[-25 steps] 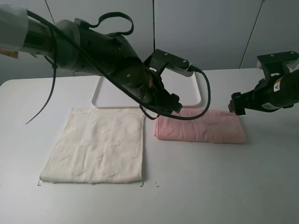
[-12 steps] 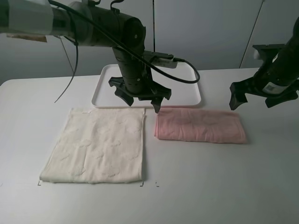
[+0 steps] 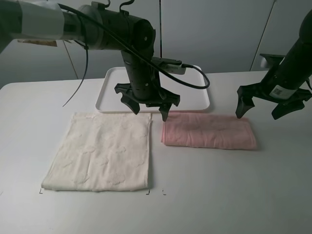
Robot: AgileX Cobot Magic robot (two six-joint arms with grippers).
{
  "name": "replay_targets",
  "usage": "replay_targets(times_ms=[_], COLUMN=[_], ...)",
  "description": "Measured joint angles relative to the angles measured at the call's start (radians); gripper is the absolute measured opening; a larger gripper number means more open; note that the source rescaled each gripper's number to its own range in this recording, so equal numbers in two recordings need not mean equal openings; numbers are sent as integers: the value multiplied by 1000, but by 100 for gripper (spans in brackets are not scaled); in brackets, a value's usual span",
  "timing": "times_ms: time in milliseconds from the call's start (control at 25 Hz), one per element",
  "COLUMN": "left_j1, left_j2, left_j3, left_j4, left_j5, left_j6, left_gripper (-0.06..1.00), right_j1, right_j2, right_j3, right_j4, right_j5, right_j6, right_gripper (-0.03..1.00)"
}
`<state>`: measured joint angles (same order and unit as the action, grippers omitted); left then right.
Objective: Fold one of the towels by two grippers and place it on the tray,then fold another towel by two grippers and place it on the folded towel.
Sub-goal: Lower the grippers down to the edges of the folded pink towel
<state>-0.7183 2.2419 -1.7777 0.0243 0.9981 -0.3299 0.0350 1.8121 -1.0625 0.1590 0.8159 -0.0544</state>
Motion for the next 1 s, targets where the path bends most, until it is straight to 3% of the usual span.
replay_targets(times_ms=[400,1000], left_j1=[0,0], left_j2=[170,221], left_j3=[-178,-206], left_j4=[-5,-12], left_j5=[99,123], left_j6=[-36,-59], left_gripper=[99,99], right_j1=[-26,-26], right_j2=[45,99], right_j3=[-5,-6], right_j4=[38,46], right_j5=[13,-5], right_j6=[-35,-35], right_gripper=[100,100])
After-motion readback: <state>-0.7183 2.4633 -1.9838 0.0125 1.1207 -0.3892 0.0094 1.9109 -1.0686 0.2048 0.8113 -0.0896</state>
